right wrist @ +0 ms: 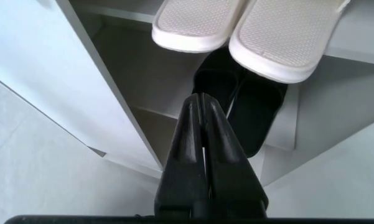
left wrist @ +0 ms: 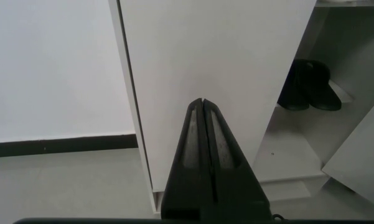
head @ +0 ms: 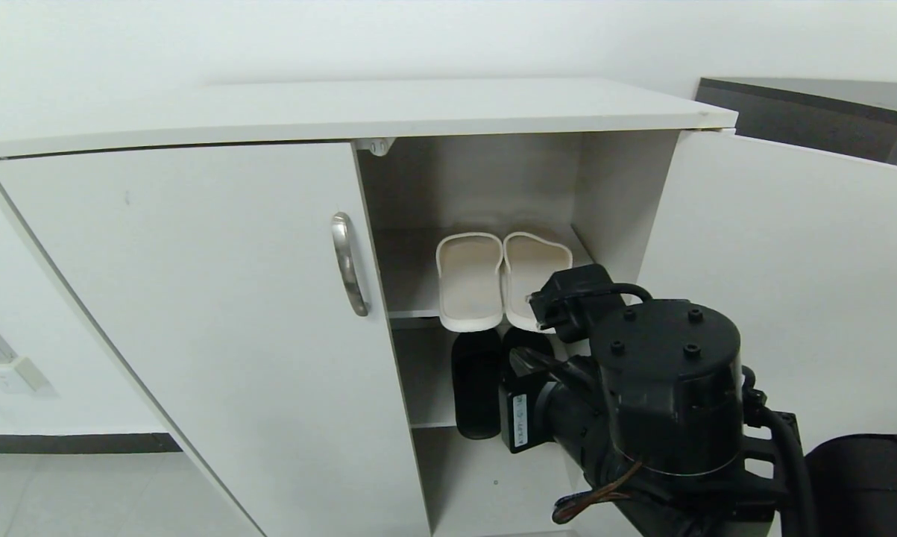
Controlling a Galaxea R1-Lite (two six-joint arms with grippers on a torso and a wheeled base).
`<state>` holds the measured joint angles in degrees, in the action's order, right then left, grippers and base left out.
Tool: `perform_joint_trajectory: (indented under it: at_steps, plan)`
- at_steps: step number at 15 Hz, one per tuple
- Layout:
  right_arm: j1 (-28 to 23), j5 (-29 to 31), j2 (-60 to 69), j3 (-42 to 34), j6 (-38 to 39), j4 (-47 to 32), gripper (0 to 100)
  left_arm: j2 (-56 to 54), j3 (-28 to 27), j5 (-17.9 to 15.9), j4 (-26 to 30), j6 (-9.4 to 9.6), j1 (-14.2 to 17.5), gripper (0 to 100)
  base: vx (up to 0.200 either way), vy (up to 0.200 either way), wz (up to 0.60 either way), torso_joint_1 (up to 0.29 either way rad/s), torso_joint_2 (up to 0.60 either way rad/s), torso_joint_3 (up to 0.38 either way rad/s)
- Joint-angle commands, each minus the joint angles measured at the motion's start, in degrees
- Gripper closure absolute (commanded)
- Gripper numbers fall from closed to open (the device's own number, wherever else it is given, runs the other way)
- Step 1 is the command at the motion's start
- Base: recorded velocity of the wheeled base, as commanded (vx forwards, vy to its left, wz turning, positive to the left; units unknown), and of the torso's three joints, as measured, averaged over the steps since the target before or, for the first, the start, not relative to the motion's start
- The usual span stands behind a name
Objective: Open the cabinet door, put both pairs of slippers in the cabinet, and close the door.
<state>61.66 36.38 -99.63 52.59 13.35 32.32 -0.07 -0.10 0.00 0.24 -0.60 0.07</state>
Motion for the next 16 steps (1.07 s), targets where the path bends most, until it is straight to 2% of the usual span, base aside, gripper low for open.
perform_joint_trajectory:
  at_steps: [1,2,16]
  plan:
    - [0.04,0.01,-0.65,-0.03,0.01,0.38,100,0.07,0.01,0.0,0.02,-0.02,0.01,100,0.0,0.0,0.0,0.0,0.0,0.0]
    - [0.04,0.01,-0.65,-0.12,0.01,0.38,100,0.07,0.01,0.0,0.02,-0.02,0.01,100,0.0,0.0,0.0,0.0,0.0,0.0]
    - [-0.05,-0.08,-0.74,-1.35,-0.08,0.99,100,0.07,0.01,0.0,0.02,-0.11,0.01,100,-0.2,0.0,0.0,0.004,0.0,0.003]
